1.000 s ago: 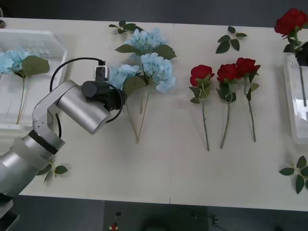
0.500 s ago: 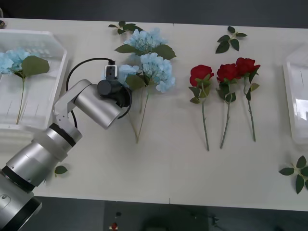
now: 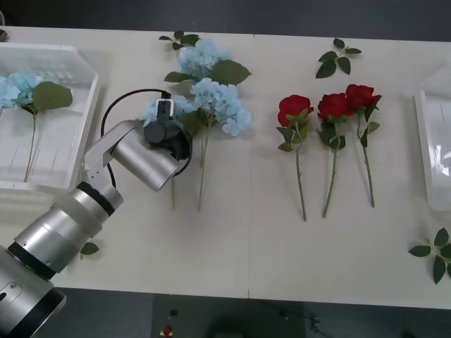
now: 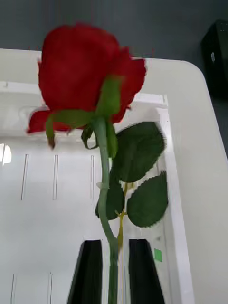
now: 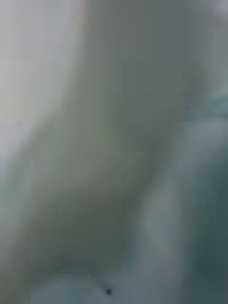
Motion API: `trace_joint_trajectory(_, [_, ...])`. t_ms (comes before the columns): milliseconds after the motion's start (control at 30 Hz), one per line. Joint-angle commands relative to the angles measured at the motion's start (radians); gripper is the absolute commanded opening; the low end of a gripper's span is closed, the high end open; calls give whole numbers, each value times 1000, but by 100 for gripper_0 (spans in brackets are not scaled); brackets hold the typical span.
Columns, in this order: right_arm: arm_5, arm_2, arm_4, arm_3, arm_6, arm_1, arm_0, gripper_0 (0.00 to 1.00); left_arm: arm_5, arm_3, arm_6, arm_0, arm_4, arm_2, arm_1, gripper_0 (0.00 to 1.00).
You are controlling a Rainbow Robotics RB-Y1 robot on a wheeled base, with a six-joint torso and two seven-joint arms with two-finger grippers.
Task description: Put the red flowers into the right box and the blue flowers into the left box
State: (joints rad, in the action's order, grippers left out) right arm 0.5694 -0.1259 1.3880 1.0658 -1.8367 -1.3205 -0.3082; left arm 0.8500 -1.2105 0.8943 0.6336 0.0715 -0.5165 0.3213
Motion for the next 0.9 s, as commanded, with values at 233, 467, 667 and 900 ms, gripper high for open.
trace_joint_trajectory(233, [-22,22,25,0,-19,9,-25,100,29,-126,40,-2,-24,-28,73,0])
trace_joint_trajectory(467, [35,22,152,37,-30,12,-15,100,233,-500,40,-98,-19,-7,206,0])
trace_joint_trajectory(667, [55,100,171,247,-10,32,132,100,393,-799,51,-209,-19,78,303,0])
trace_joint_trajectory(900, [53,169,97,450,31,109,270,100,478,-988,118,-327,-19,231,358,0])
